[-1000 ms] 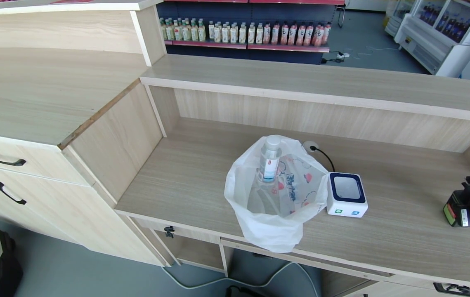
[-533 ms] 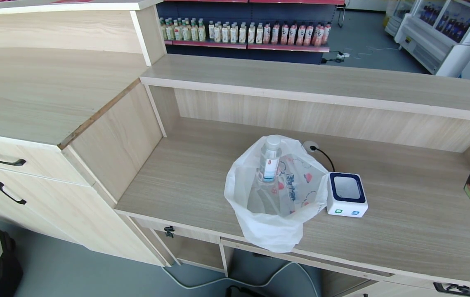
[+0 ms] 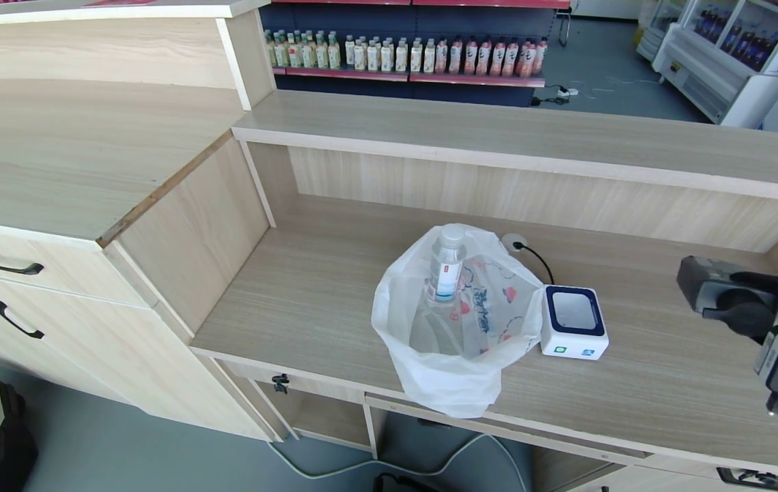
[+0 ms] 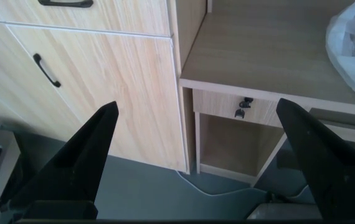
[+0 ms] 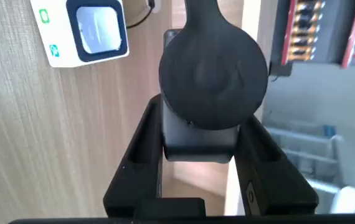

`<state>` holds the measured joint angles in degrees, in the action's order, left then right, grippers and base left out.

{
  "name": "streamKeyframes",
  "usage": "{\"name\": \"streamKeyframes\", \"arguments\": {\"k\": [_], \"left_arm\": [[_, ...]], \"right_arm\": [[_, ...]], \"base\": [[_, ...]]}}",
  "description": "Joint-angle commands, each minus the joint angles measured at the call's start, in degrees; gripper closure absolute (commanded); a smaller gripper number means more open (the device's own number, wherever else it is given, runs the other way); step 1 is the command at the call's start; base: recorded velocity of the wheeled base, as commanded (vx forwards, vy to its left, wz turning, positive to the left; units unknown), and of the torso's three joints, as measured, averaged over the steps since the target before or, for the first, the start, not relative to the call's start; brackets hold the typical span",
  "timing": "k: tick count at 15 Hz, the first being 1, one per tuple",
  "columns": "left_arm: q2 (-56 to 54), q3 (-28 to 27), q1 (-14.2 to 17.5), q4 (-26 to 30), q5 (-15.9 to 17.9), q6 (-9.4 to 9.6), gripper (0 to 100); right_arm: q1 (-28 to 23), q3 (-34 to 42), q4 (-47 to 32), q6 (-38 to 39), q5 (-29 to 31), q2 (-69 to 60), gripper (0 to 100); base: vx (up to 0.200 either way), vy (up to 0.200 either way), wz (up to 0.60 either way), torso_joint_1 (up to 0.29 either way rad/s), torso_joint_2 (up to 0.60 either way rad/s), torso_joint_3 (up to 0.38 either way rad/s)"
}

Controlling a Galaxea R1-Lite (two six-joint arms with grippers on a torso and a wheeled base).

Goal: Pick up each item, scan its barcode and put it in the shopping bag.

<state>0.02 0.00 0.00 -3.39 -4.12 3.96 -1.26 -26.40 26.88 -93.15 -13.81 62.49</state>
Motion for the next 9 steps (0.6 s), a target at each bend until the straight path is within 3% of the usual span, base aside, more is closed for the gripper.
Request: {"name": "streamKeyframes", "arguments": {"k": [1,3,5,9], "left_arm": [[0.0,0.0,0.0,0.0,0.0,-0.01,0],[0.0,0.0,0.0,0.0,0.0,-0.01,0],[0.0,0.0,0.0,0.0,0.0,-0.01,0],[0.0,0.0,0.0,0.0,0.0,-0.01,0]], "right_arm": [[11.2,0.7,3.4,-13.3,-0.3,-7.7,100],[16.5,0.4,8.9,-24.5,-0.9,-6.0,100],[22.6,-0.1,14.3,-30.5,-1.0,-5.6,100],[33.7,-2.2,17.4,-39.6,-1.6,-6.4,100]], "base": [[0.0,0.0,0.0,0.0,0.0,0.0],[0.0,0.0,0.0,0.0,0.0,0.0],[0.0,0.0,0.0,0.0,0.0,0.0],[0.0,0.0,0.0,0.0,0.0,0.0]]}}
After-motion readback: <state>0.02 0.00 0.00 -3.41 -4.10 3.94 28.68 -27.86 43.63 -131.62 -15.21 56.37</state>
